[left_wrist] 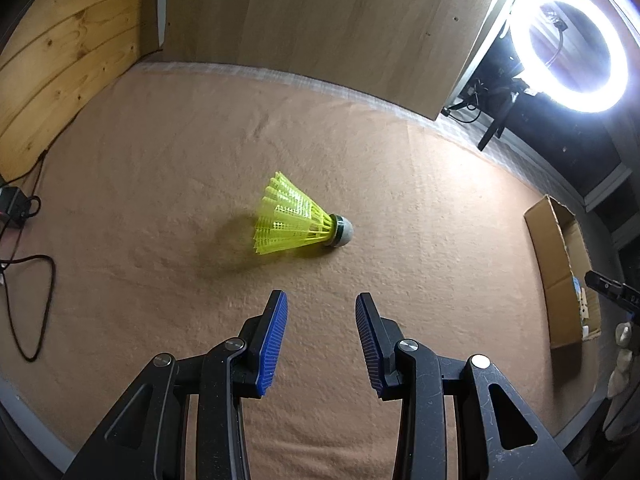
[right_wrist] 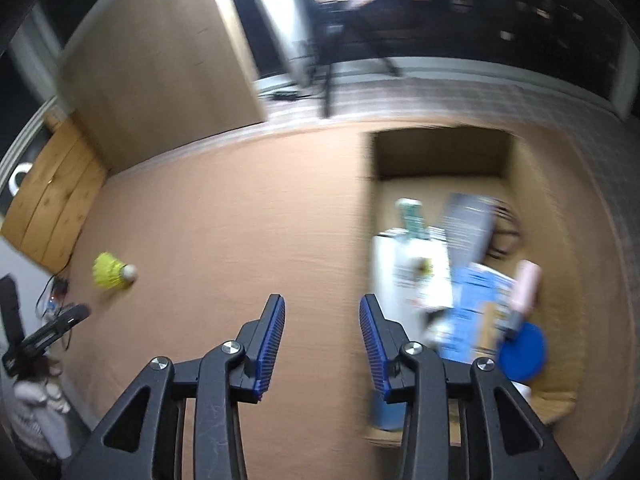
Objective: Organize objects
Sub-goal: 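Move both tools to the yellow shuttlecock on the cloth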
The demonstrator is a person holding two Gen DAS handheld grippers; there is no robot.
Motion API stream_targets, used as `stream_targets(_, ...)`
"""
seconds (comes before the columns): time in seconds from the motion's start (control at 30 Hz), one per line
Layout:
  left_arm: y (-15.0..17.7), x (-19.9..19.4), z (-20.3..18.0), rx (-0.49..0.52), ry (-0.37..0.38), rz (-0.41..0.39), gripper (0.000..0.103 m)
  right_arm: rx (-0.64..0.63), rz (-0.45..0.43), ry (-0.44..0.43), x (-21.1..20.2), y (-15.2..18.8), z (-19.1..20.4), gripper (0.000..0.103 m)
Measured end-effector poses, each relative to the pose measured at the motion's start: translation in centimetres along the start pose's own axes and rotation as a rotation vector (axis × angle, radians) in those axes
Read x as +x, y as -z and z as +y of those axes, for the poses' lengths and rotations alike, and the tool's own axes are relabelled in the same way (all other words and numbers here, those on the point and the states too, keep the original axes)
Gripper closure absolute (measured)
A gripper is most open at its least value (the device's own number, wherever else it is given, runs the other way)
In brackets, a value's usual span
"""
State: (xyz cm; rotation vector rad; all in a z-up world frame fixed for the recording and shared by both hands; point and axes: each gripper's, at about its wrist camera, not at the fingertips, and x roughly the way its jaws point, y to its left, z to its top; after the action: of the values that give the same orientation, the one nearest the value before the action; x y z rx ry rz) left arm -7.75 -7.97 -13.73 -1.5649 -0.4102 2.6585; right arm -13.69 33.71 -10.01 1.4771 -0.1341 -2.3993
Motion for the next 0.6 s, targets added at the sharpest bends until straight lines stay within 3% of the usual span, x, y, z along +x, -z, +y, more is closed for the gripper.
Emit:
stream_targets(0.3, -0.7, 2.0, 1.1, -0.027, 0.052, 0.017, 0.063, -0.254, 0.063, -0.146, 4.9, -2.6, 11.8, 0.065)
stream_targets(0.6, -1.7, 3.8, 3.0, -0.05, 0.1, 0.04, 0.056, -0.394, 0.163, -0.281, 10.8, -5.2, 19.7, 0.062)
